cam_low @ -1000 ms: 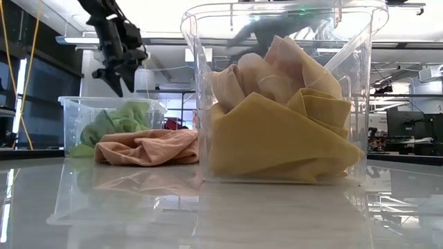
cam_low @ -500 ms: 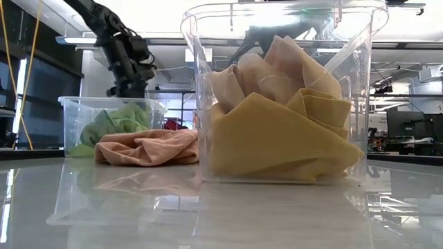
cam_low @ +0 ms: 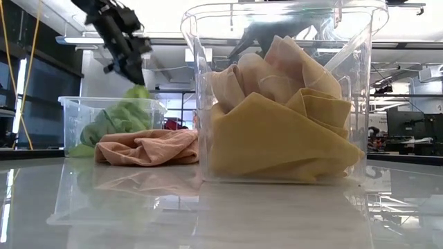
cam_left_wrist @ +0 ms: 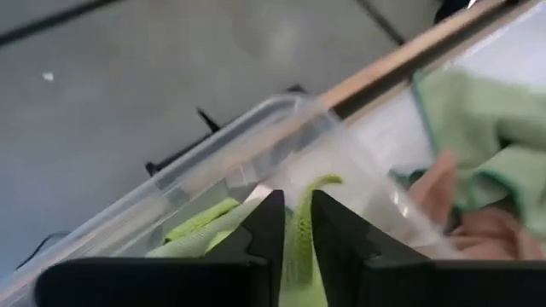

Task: Sort towels by color in basket
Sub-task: Put the green towel into the top transparent bin, then put the orange towel into the bottom transparent bin

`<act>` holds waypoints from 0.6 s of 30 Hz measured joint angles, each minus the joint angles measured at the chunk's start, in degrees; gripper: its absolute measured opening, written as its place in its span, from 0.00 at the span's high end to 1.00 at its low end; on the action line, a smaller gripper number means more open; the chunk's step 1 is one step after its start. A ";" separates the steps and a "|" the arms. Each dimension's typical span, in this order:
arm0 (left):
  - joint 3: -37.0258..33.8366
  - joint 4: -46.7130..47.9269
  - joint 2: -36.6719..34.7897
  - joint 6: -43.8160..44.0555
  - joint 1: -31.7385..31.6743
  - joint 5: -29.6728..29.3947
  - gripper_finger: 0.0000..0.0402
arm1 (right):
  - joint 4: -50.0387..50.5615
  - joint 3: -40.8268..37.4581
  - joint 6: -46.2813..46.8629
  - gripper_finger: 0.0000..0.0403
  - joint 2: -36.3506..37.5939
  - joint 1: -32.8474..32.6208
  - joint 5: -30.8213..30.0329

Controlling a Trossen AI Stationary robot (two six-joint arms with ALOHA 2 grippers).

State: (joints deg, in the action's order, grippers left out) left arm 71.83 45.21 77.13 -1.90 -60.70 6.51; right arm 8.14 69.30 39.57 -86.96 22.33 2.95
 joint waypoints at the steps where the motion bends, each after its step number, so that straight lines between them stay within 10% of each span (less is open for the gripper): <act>1: 0.00 0.08 -1.48 0.49 0.15 0.03 0.85 | 0.10 -0.02 -0.02 0.65 0.00 -0.06 -0.29; 11: -1.65 -0.05 -7.88 2.25 2.58 2.97 0.63 | 0.48 -0.02 -1.00 0.65 0.00 -0.92 -4.70; 18: -8.02 -1.28 -7.79 -1.43 11.73 11.36 0.66 | 0.46 -0.02 -1.57 0.65 0.00 -0.90 -5.63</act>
State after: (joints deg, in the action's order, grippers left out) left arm 63.81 43.93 69.34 -3.32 -48.97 17.87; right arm 8.60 69.28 38.00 -86.96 21.43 -2.68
